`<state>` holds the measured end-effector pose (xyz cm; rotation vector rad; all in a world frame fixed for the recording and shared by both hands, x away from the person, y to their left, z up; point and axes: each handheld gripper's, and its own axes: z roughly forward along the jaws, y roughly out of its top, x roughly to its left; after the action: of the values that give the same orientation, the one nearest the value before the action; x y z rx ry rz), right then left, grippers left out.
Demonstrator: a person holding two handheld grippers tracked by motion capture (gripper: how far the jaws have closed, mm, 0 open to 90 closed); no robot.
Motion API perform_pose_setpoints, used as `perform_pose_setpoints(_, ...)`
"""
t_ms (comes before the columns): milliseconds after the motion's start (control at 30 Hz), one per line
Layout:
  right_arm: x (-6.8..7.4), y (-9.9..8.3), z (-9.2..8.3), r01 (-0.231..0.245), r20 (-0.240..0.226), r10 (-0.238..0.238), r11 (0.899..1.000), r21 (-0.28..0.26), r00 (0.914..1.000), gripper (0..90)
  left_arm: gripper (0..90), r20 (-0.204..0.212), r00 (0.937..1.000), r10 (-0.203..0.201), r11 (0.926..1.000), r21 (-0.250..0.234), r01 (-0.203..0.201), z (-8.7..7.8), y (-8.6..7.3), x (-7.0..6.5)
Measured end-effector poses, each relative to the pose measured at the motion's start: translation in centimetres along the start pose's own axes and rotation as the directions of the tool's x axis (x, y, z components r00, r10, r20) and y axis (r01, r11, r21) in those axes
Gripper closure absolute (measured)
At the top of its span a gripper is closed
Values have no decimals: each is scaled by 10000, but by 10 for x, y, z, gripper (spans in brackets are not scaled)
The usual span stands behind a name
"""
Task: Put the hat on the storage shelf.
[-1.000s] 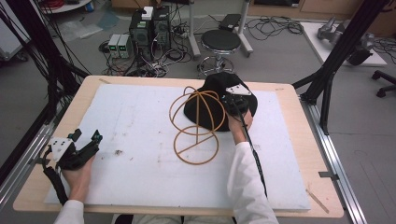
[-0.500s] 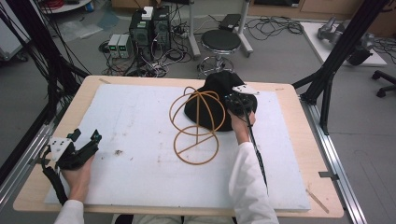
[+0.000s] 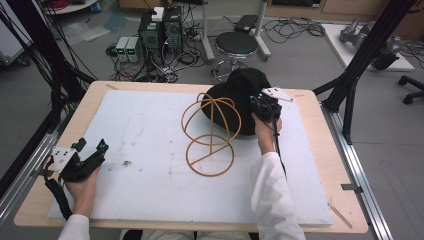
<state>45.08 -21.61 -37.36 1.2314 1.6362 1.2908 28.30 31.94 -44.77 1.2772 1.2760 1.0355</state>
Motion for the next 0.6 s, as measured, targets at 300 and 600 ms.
perform_pose_setpoints(300, -8, 19, -22, 303, 338, -281, 9974, -660, 9990, 871, 312, 0, 10000, 16, 10000, -12, -16, 2, 0, 0)
perform_pose_setpoints(600, -17, 40, -44, 503, 774, -406, 9905, -1279, 9962, 870, 312, 39, 10000, 31, 10000, -15, -31, 2, 1, 0)
